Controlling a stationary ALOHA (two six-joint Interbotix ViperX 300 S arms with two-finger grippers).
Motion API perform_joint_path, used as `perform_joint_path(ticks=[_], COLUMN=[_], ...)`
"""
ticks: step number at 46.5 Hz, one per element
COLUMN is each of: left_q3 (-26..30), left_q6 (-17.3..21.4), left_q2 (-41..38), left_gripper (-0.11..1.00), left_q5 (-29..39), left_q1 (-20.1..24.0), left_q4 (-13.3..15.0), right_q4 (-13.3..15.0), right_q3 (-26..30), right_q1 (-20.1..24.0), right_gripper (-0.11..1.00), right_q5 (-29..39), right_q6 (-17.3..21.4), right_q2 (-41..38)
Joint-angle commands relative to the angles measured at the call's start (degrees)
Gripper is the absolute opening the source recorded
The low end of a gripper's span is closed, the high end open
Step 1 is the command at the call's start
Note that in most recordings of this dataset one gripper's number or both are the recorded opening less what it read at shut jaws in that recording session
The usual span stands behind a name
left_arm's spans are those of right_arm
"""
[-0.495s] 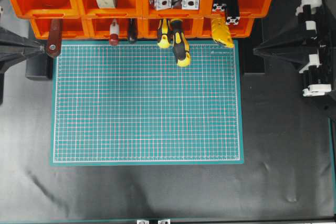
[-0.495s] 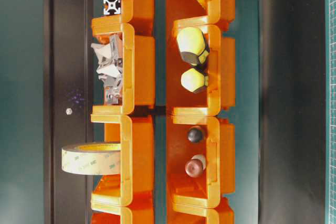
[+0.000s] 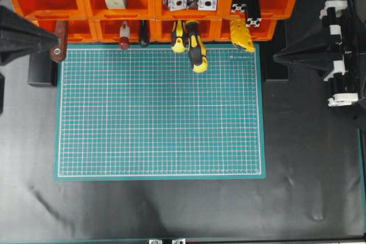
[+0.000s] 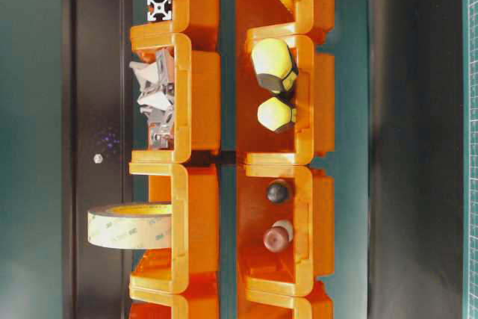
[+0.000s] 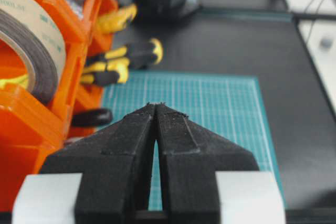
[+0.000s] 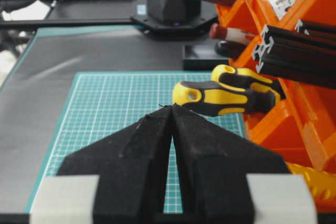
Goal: Pick vinyl tape from container rack with left arm.
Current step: 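Move the left gripper up toward the red tape roll in the rack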
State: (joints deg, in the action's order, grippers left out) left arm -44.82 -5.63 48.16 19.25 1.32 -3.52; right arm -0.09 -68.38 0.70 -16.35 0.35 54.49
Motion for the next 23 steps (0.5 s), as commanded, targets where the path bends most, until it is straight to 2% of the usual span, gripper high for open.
perform_joint_path(ticks=[1, 7, 13, 23], left_q3=[8.09, 17.31, 24.79, 38.41], left_q6=[0.18, 0.18, 0.53, 5.27], left_q2=[-2.55, -7.03, -10.90, -18.11], left_gripper=[0.00, 0.00, 0.00, 0.00], left_q5=[8.79, 22.41, 32.08, 50.80], left_q1=[0.26, 0.44, 0.70, 3.16], left_q4=[-0.26, -0.35, -0.88, -1.14], right_q4=[-0.09, -0.09, 0.00, -0.09], right_q3=[1.76, 1.67, 1.76, 1.67], right_q1=[0.62, 1.49, 2.20, 2.20], right_gripper=[0.00, 0.00, 0.00, 0.00], right_q5=[-0.44, 0.97, 1.67, 1.67], right_q6=[0.09, 0.09, 0.00, 0.00], right_q2=[-0.44, -0.44, -0.44, -0.62])
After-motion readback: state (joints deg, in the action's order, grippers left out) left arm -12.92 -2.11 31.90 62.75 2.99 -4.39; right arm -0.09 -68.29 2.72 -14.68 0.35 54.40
